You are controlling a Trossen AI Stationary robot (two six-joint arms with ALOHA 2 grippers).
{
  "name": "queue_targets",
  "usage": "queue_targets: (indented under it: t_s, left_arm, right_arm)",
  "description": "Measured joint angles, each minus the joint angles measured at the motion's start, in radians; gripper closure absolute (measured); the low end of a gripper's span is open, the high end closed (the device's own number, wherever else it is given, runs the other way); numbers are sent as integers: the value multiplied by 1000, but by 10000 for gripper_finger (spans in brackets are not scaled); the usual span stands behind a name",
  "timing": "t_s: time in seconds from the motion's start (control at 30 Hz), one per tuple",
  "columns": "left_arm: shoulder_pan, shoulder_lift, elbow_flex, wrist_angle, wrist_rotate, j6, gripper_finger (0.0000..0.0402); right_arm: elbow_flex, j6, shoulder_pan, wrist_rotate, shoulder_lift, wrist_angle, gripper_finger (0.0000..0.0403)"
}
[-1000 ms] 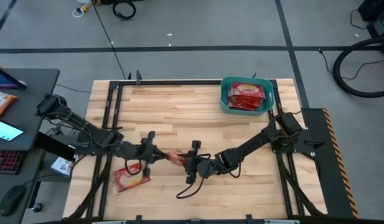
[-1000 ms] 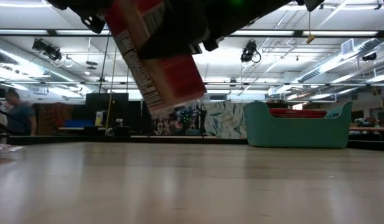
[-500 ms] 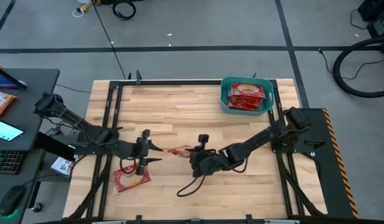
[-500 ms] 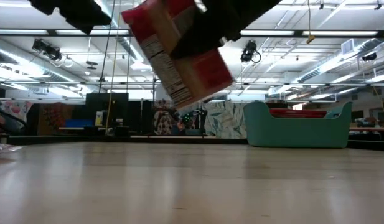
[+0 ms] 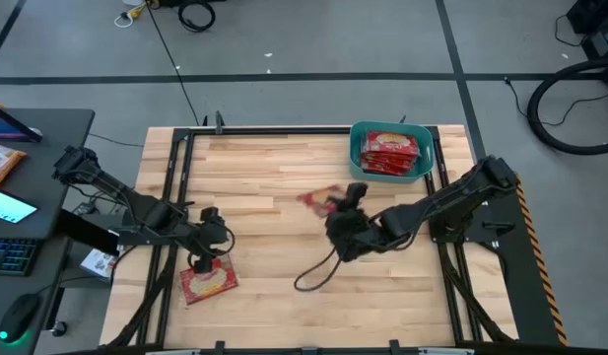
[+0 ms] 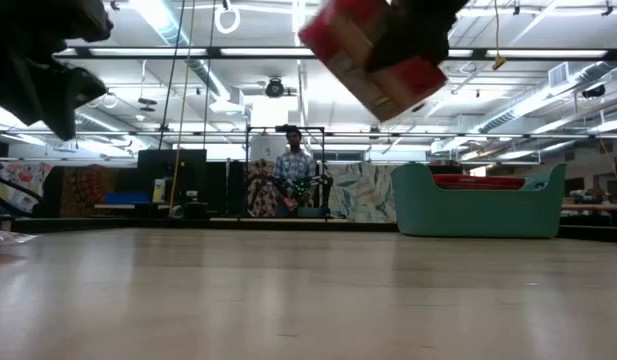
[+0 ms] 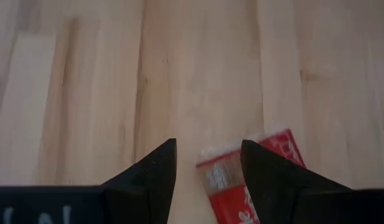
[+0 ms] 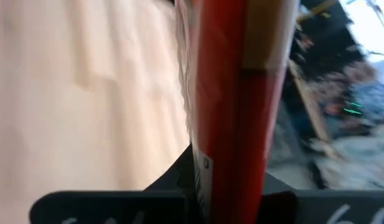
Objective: Sort popcorn bags into baskets
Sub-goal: Put the red popcorn bag into the blue bin
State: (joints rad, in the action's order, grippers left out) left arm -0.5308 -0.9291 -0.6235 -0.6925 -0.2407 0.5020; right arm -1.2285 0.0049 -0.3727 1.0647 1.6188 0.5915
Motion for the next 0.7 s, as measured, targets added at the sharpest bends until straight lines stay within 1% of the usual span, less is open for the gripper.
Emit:
queue_targets:
  t_s: [0.07,0.17,0.37,0.5,0.6,0.7]
  left_arm:
    - [-3,0,0,-22,16,33,219]
    - [-15,0,0,-40,48,67,219]
    - [-47,0,0,-39,153,95,219]
    - [-63,0,0,-38,160,97,219]
    - [-68,0,0,-38,159,97,219]
    - [-69,0,0,-38,160,98,219]
  right_arm:
    - [0,21,30,19,-21,106,364]
    - [0,81,97,13,-38,270,363]
    - [3,196,274,0,-44,563,363]
    - [48,181,429,-54,-44,617,363]
    - [94,118,533,-85,-44,587,363]
    - [133,26,615,-91,-44,535,363]
